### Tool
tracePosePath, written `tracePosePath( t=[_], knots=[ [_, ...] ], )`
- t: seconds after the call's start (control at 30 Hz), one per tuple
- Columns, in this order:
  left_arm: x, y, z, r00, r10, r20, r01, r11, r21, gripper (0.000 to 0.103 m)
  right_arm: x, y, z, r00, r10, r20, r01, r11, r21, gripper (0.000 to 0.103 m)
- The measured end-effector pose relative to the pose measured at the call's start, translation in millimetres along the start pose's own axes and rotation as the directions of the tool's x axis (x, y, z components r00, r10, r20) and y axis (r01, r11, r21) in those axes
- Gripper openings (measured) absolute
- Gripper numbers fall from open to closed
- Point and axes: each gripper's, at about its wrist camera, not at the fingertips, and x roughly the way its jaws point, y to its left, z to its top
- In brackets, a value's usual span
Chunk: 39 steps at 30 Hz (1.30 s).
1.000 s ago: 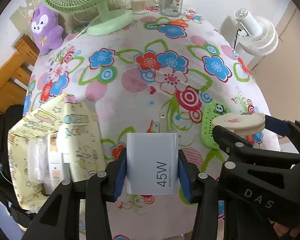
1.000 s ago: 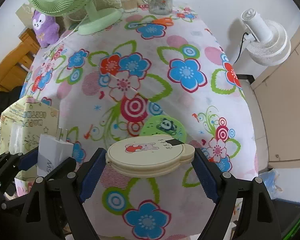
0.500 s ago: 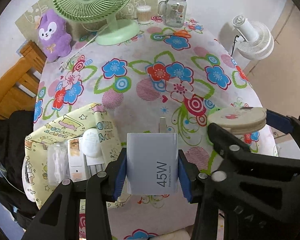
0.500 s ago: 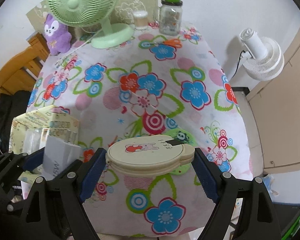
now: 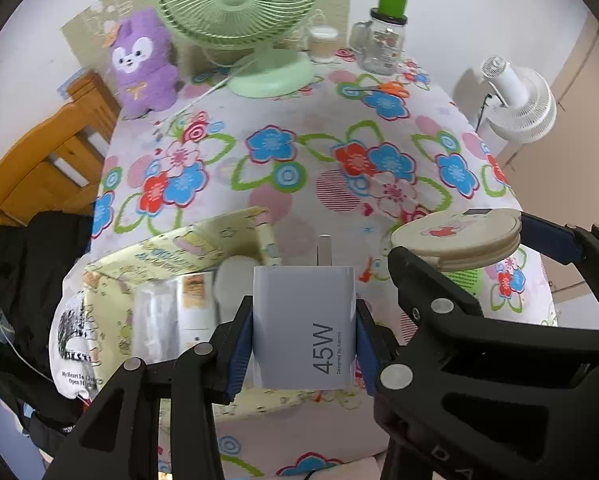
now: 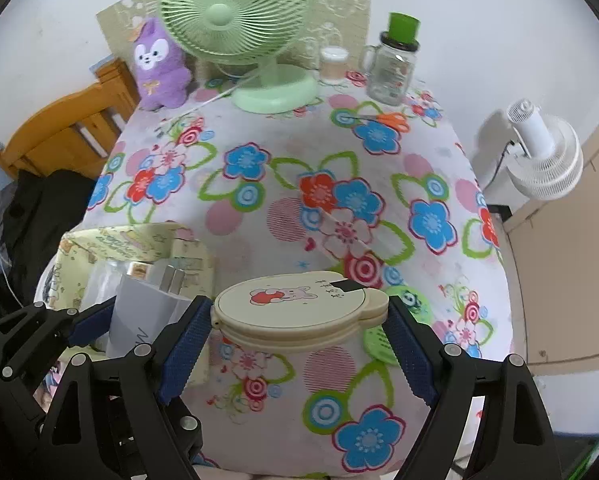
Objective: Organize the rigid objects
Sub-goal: 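Carry the charger with the left gripper while the right gripper carries the bear case toward the yellow box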
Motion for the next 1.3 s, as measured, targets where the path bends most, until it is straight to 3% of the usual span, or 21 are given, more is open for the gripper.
tracePosePath(
  t=[0.47, 1.3],
  knots=[
    [4, 37, -16, 1.000, 0.006, 0.001, -0.006, 1.000, -0.020, 0.048, 8, 42, -1, 1.000, -0.017, -0.017, 0.017, 0.999, -0.035, 0.087],
    [28, 109, -37, 0.999, -0.044, -0.017, 0.043, 0.997, -0.063, 0.048, 38, 118, -1, 0.997, -0.067, -0.045, 0.061, 0.991, -0.121, 0.087]
  ],
)
